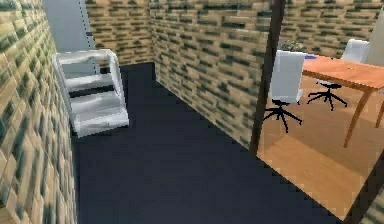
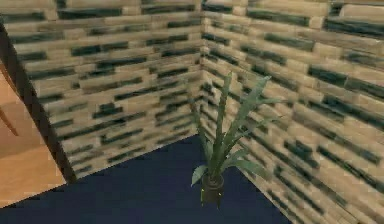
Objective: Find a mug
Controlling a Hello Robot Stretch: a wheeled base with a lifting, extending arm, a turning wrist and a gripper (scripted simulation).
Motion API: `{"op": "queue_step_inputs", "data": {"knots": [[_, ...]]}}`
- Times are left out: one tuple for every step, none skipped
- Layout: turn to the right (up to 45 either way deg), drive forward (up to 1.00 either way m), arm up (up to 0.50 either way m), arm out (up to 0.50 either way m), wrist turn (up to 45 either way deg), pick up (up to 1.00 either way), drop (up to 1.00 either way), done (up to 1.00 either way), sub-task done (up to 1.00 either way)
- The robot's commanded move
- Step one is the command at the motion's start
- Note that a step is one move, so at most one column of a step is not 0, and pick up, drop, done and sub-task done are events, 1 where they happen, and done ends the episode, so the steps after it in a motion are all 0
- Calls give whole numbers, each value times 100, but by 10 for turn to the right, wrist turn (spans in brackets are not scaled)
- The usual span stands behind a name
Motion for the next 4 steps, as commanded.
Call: {"op": "queue_step_inputs", "data": {"knots": [[0, 55, 0, 0, 0, 0, 0, 0, 0], [-60, 0, 0, 0, 0, 0, 0, 0, 0], [0, 100, 0, 0, 0, 0, 0, 0, 0], [-30, 0, 0, 0, 0, 0, 0, 0, 0]]}}
